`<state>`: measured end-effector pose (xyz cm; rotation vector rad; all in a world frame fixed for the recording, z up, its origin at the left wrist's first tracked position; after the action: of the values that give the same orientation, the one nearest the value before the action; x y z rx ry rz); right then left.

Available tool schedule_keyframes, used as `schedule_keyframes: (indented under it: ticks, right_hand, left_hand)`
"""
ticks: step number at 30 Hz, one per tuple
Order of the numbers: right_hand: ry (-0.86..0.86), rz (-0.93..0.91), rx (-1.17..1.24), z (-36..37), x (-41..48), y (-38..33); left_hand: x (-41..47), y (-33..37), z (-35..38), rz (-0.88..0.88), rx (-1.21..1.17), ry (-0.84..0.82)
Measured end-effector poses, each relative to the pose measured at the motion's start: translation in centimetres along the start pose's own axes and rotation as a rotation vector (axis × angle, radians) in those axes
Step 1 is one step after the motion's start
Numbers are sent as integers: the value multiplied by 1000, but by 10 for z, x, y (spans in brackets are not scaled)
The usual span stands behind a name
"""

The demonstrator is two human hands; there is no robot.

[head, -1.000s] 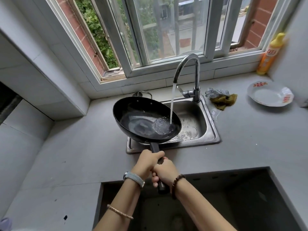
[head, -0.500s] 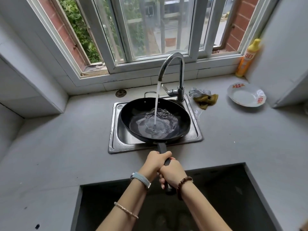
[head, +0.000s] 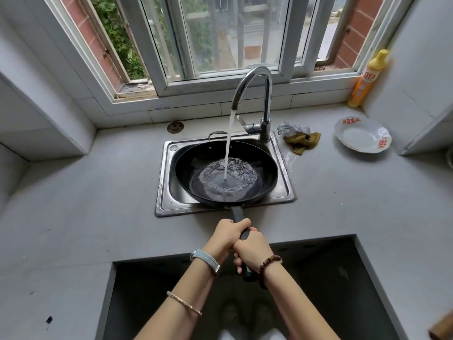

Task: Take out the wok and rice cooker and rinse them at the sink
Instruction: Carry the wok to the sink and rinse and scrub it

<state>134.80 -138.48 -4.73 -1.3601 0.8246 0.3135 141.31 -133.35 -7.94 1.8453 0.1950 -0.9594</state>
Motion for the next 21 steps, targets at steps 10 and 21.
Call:
schedule_keyframes:
  ticks: [10,21]
  right_hand:
    - [-40,-40,-50,0,-2,11]
    - [-91,-83,-215,-7,1,60]
  left_hand:
    - [1,-21,8,-4,-107,-175]
    - [-6,-60,29,-87,-250,-336]
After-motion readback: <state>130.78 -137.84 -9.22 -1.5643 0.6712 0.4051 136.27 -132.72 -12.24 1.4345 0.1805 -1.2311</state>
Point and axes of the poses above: each hand's wrist, its own x-axis towards the middle knuckle, its own z-axis out of the palm, y = z × x, the point moved 8 cm from there along x, towards the middle knuckle, and after that the axes turned 6 degrees about x, right-handed, at the moved point
